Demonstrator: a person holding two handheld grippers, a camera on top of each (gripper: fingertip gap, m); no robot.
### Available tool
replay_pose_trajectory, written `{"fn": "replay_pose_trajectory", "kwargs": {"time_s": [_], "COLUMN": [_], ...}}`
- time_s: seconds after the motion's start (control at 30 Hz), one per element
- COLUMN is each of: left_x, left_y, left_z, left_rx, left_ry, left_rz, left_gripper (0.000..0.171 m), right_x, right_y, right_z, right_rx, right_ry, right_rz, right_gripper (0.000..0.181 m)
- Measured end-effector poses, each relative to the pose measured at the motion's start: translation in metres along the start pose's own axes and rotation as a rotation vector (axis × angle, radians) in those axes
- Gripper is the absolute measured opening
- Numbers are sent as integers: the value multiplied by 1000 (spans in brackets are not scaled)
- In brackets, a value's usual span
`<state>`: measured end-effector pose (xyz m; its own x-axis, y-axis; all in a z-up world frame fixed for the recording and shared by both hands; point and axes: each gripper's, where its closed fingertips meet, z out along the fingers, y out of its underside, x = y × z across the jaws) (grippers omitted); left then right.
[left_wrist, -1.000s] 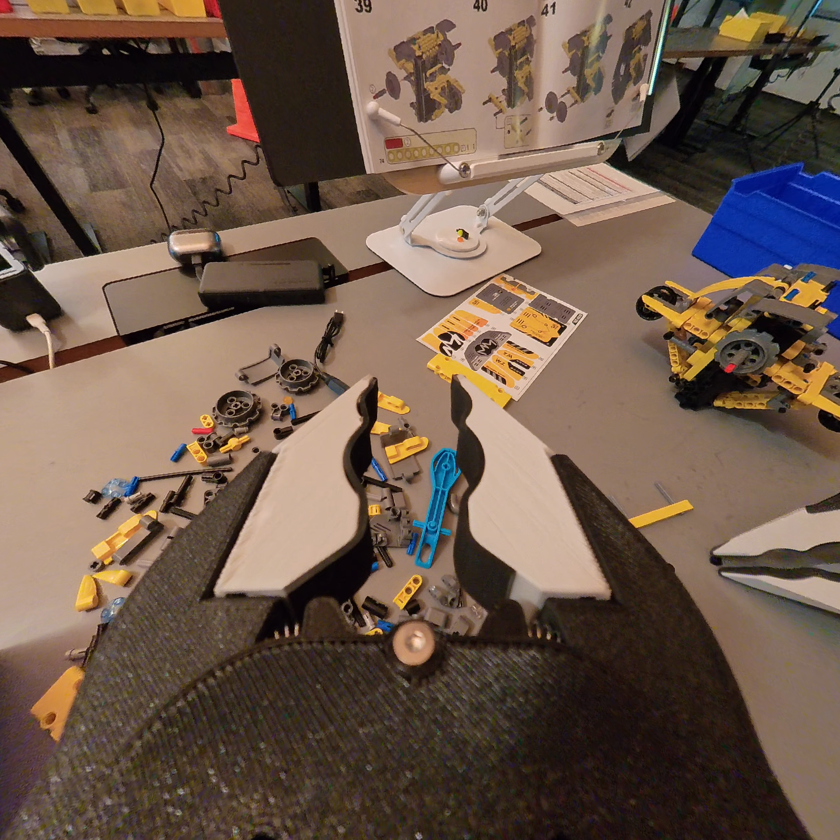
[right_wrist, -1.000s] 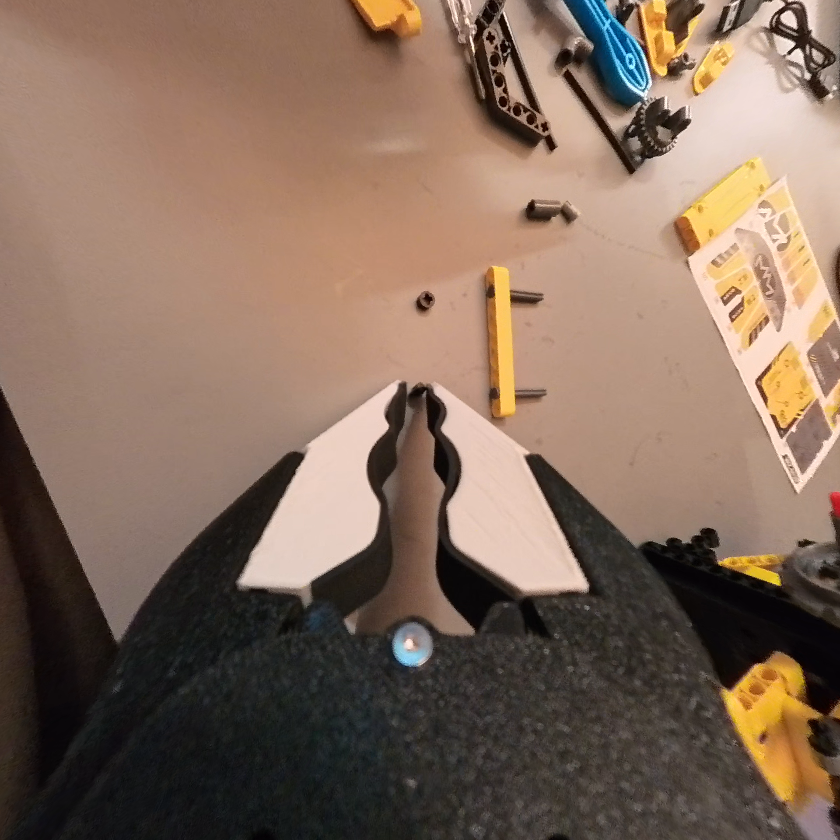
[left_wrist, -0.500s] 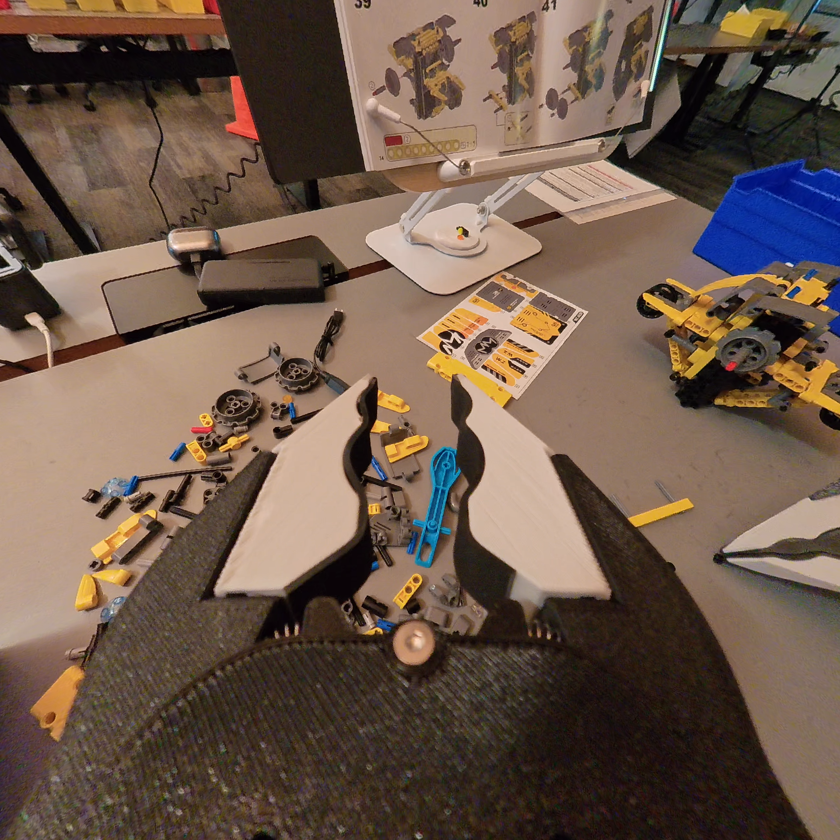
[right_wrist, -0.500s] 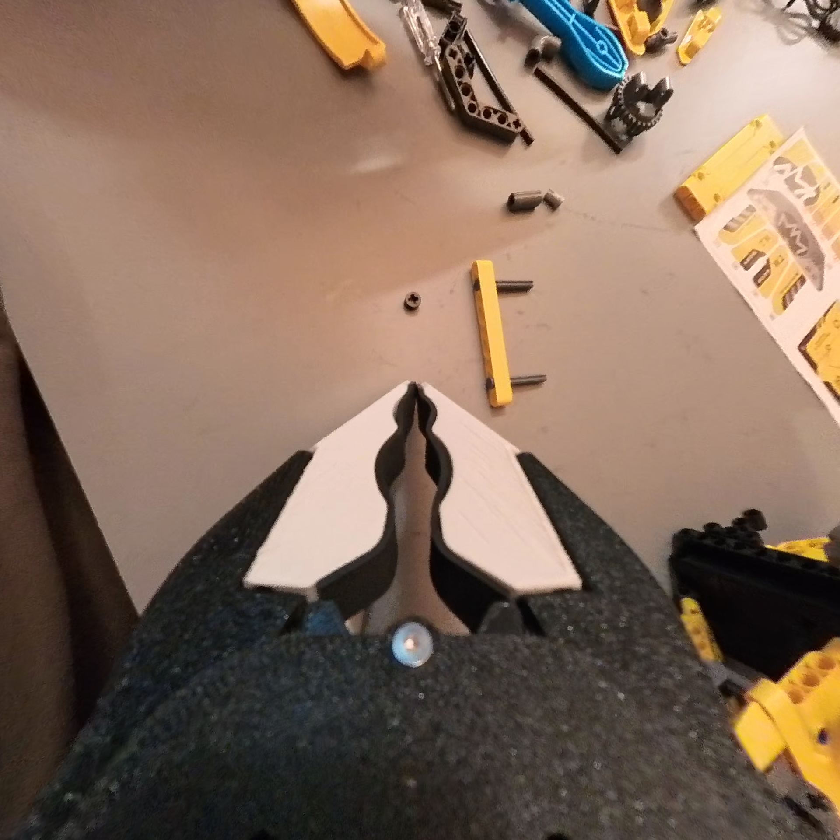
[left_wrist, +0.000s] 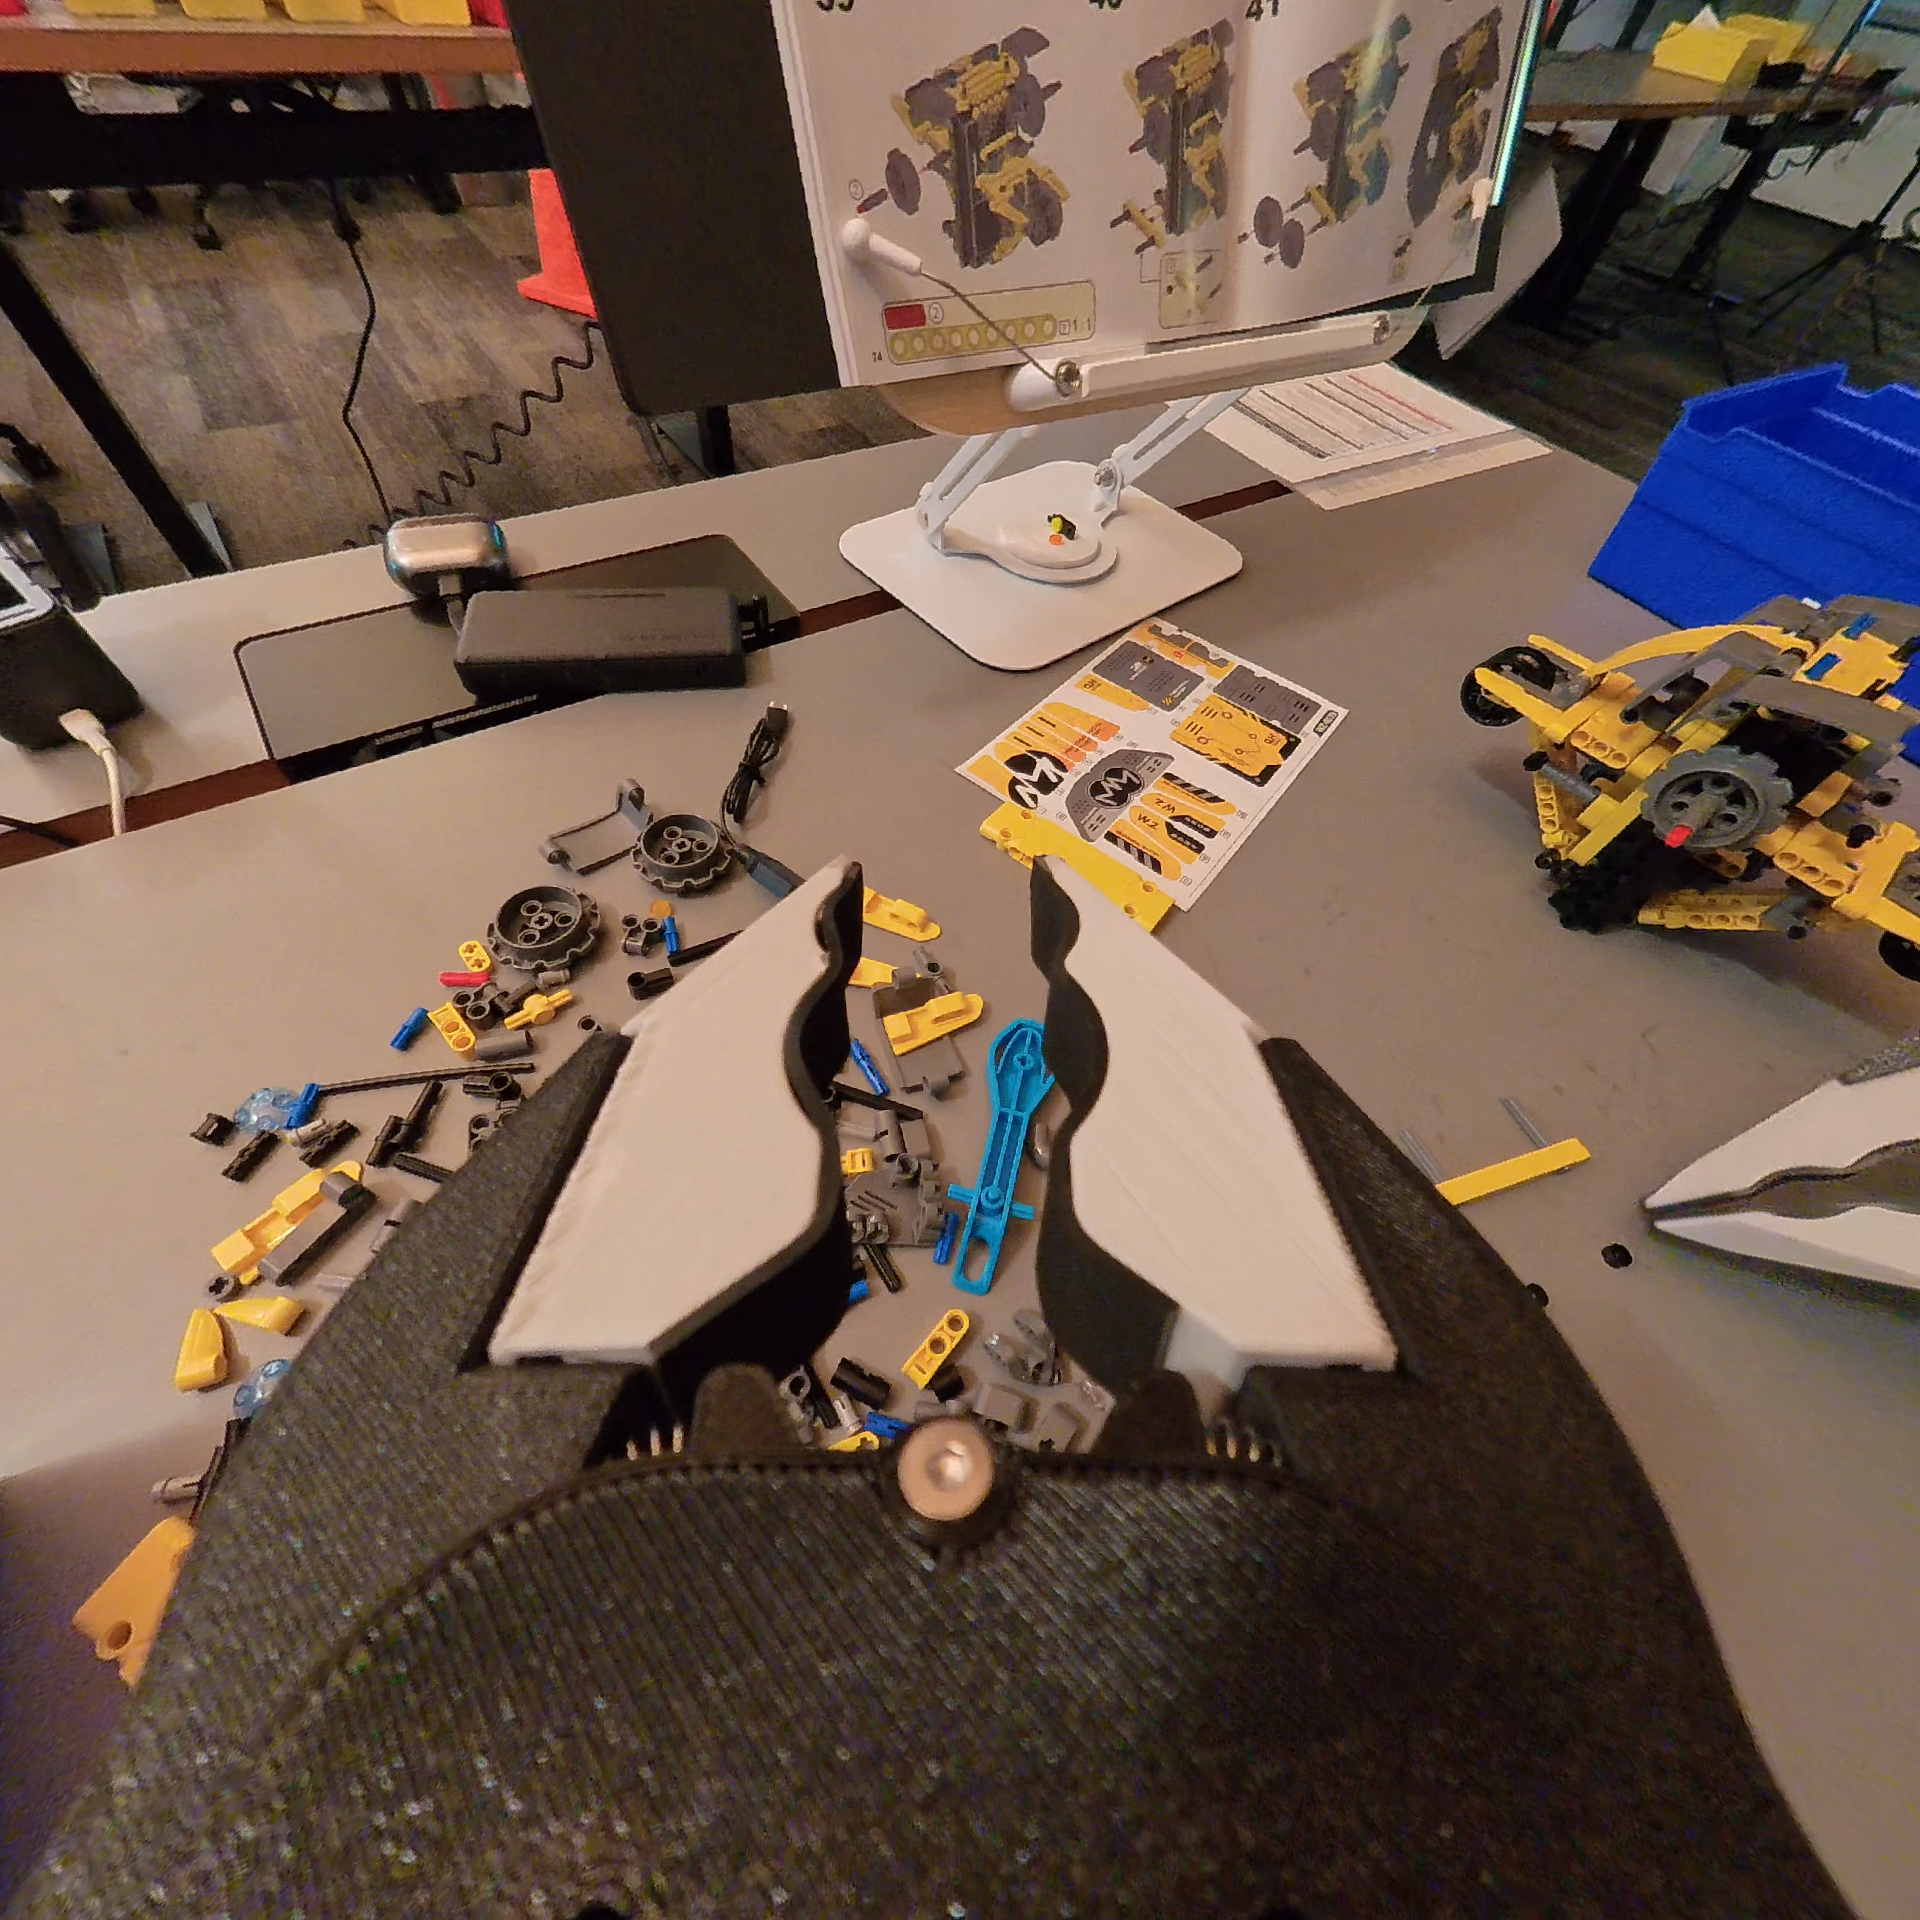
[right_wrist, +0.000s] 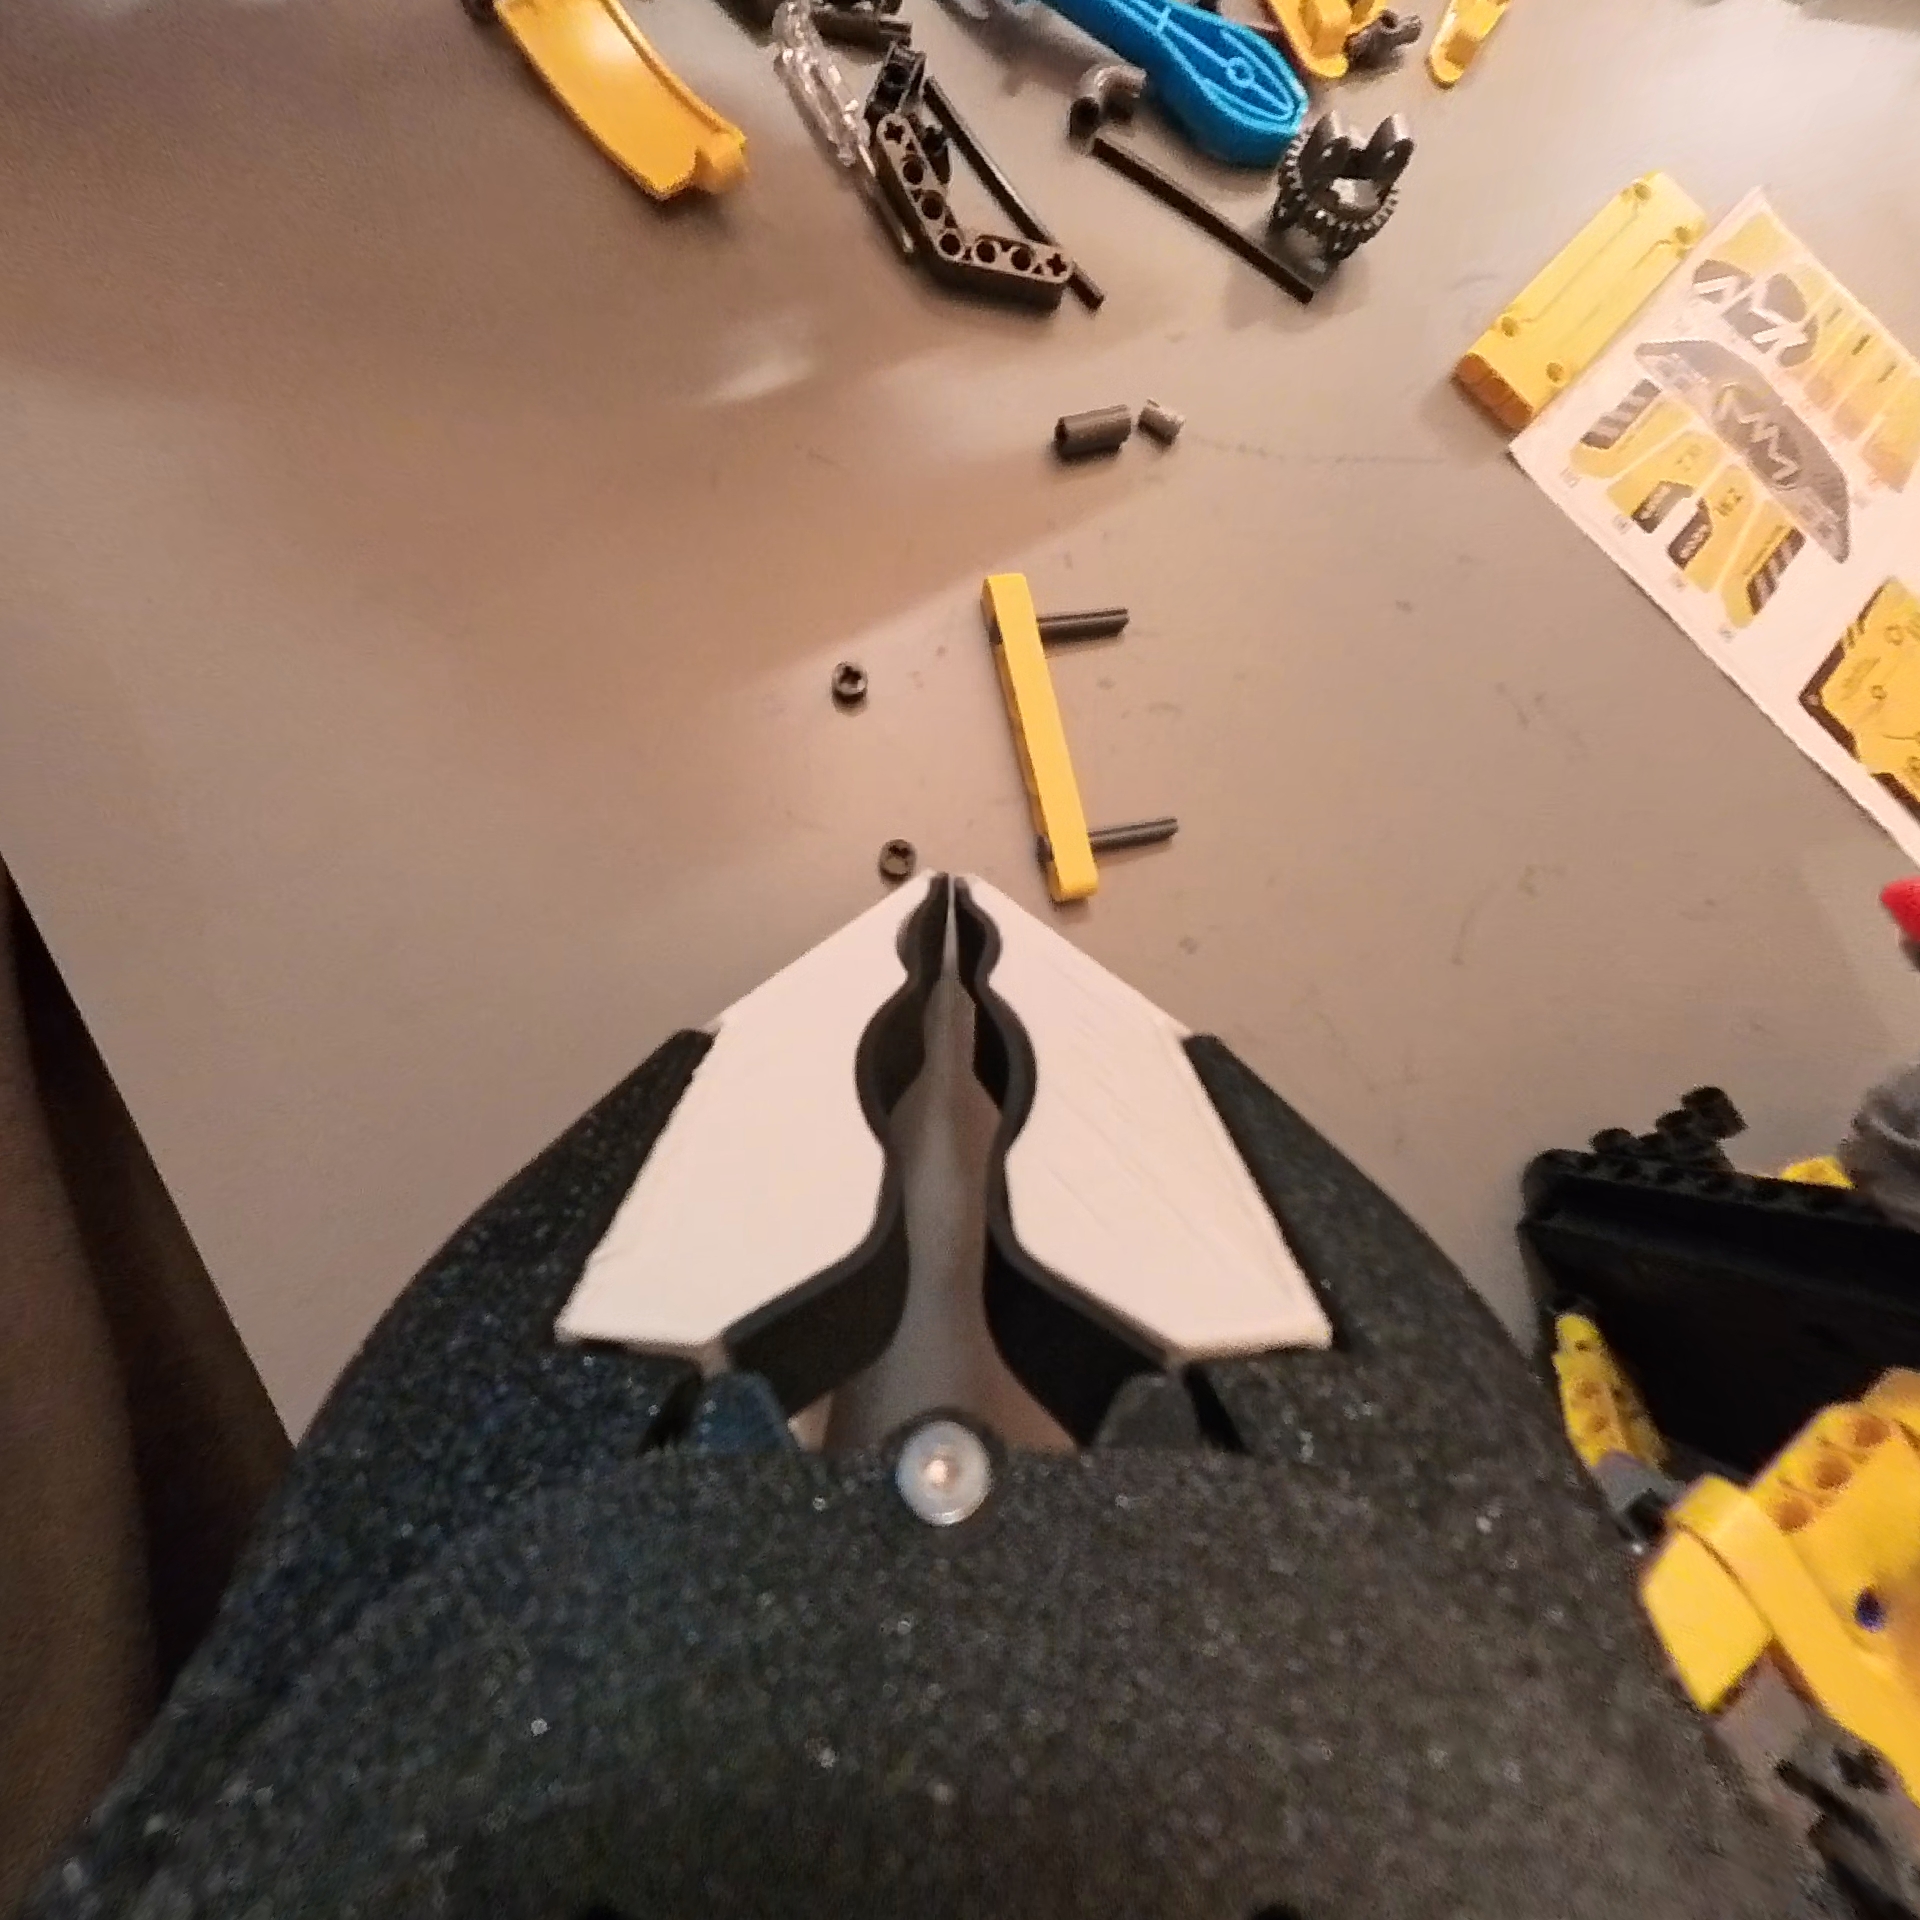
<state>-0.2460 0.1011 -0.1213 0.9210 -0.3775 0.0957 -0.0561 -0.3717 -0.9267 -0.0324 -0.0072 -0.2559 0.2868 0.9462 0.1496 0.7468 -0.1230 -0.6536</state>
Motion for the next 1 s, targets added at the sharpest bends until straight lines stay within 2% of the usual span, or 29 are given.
{"fn": "replay_pose_trajectory", "kwargs": {"time_s": [0.17,0.33,0.43,0.5,0.6,0.7,0.83,1.0], "left_x": [2,13,35,61,102,126,161,171], "left_y": [1,0,2,10,34,69,113,145], "left_z": [1,4,9,13,19,26,27,35], "left_rx": [-3,-7,-31,-79,-204,-345,-452,-540], "left_ry": [9,37,108,213,341,381,499,478], "left_rz": [-1,20,42,55,153,275,300,391], "left_gripper": [32,33,34,37,37,36,36,38], "right_x": [8,19,20,20,22,24,23,23], "right_y": [-1,2,2,1,1,1,4,2], "right_z": [-4,-2,2,5,8,10,13,16], "right_rx": [25,4,-8,-11,-14,-20,-37,-33], "right_ry": [38,120,127,111,93,82,69,71], "right_rz": [62,46,39,53,75,80,75,67], "right_gripper": [6,12,16,18,20,20,19,18]}}
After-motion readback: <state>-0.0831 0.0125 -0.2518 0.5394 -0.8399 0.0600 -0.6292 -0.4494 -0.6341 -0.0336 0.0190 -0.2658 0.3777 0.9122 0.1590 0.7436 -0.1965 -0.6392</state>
